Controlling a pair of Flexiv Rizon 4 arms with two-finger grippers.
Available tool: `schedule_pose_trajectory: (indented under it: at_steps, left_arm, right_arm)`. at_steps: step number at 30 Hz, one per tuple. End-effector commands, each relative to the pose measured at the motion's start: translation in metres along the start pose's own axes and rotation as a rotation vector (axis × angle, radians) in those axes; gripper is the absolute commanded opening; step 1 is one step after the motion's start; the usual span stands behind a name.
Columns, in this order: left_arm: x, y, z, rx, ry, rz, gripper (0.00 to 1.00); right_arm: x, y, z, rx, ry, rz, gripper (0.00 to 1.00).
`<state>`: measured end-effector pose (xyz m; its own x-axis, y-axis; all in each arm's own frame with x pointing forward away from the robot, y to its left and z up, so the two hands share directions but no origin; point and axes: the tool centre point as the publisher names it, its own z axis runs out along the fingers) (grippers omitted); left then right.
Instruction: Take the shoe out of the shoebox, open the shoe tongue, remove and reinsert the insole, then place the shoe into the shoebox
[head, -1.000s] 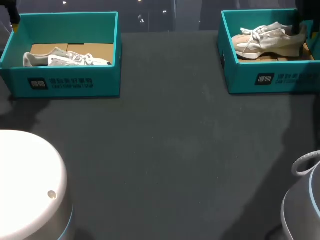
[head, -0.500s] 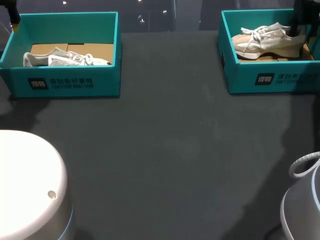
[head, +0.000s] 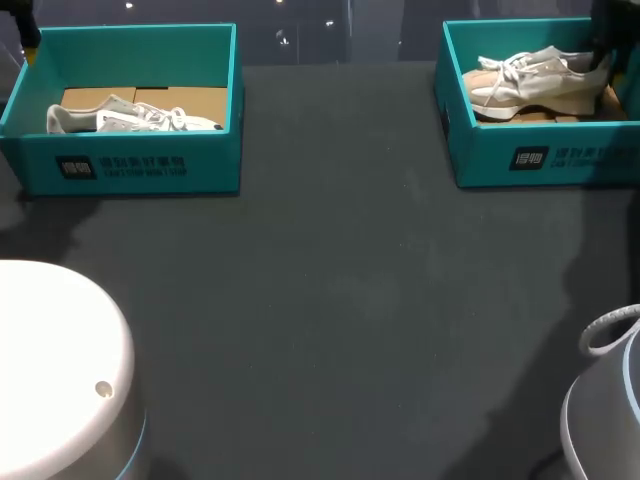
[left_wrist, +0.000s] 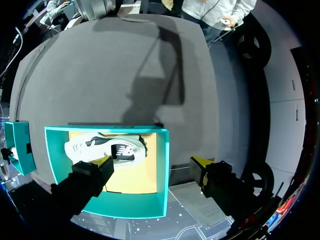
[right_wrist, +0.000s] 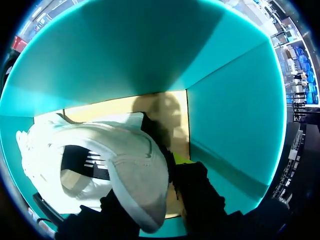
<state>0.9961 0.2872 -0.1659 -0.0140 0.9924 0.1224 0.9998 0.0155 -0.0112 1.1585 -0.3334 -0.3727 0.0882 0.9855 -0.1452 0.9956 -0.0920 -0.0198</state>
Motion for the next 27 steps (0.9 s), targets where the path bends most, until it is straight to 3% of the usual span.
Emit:
schedule_pose_trajectory:
  at_steps: [1, 27]
  left_arm:
    - [0.000, -0.001, 0.000, -0.001, 0.001, 0.000, 1.00]
    - [0.000, -0.001, 0.000, -0.001, 0.001, 0.000, 1.00]
  right_arm:
    - [0.001, -0.002, -0.007, 0.000, -0.007, 0.002, 0.00]
    - [-0.026, 0.000, -0.099, -0.034, -0.034, 0.025, 0.00]
